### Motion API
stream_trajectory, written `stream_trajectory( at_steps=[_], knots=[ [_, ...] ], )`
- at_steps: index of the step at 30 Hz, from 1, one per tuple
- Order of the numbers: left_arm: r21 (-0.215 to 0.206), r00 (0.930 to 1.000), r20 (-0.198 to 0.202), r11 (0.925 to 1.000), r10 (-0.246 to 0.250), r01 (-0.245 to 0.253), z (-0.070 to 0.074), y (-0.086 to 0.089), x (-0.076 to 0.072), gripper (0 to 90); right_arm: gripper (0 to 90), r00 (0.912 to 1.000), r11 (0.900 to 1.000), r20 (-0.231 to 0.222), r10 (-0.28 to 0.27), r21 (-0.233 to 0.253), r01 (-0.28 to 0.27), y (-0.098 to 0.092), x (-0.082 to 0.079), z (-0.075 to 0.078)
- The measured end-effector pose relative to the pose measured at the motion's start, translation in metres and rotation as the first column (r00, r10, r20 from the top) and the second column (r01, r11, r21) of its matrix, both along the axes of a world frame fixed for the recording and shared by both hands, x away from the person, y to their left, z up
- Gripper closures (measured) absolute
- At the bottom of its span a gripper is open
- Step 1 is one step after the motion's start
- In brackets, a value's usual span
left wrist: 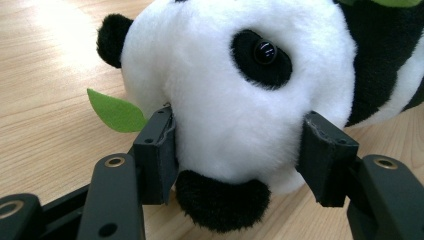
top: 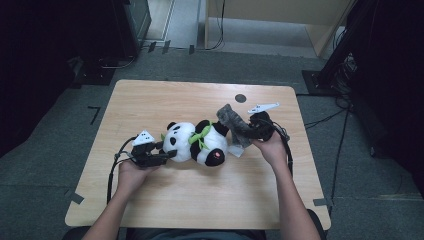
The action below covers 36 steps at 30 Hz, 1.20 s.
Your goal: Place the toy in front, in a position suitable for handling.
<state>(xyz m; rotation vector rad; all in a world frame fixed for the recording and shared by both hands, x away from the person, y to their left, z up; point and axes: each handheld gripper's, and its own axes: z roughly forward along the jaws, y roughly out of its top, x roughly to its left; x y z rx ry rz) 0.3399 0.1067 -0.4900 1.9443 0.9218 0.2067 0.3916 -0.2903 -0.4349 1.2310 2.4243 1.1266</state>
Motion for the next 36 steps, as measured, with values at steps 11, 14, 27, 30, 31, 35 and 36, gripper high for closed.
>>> stream_trajectory(
  at_steps=[11,14,27,30,31,35,36],
  knots=[
    [0.002,1.0,0.004,1.0,-0.004,0.004,0.0,0.0,0.0,38.6,72.7,0.9973,0.997,0.034,-0.066,0.044,0.064,-0.014,-0.002,0.011],
    [0.004,1.0,0.005,1.0,-0.004,0.004,0.0,0.0,0.0,38.3,72.7,0.9955,0.995,0.063,-0.071,0.081,0.066,-0.013,-0.007,0.022],
    [0.003,1.0,0.008,1.0,-0.004,0.004,0.0,0.0,0.0,37.9,72.3,0.9891,0.996,0.131,0.066,0.051,-0.073,0.025,-0.021,0.048],
    [0.001,1.0,0.006,1.0,-0.003,0.003,0.0,0.0,0.0,37.9,72.2,0.9896,0.996,0.116,0.085,0.026,-0.088,0.034,-0.02,0.043],
    [0.002,1.0,0.006,1.0,-0.004,0.004,0.0,0.0,0.0,37.9,72.3,0.9907,0.996,0.105,0.086,0.029,-0.09,0.035,-0.019,0.041],
    [-0.001,1.0,0.003,1.0,-0.003,0.003,0.0,0.0,0.0,37.9,72.0,0.9933,0.996,0.076,0.087,0.026,-0.09,0.036,-0.016,0.033],
    [-0.001,1.0,0.003,1.0,-0.003,0.003,0.0,0.0,0.0,37.8,71.7,0.9941,0.996,0.068,0.085,0.025,-0.086,0.035,-0.016,0.032]
  ],
)
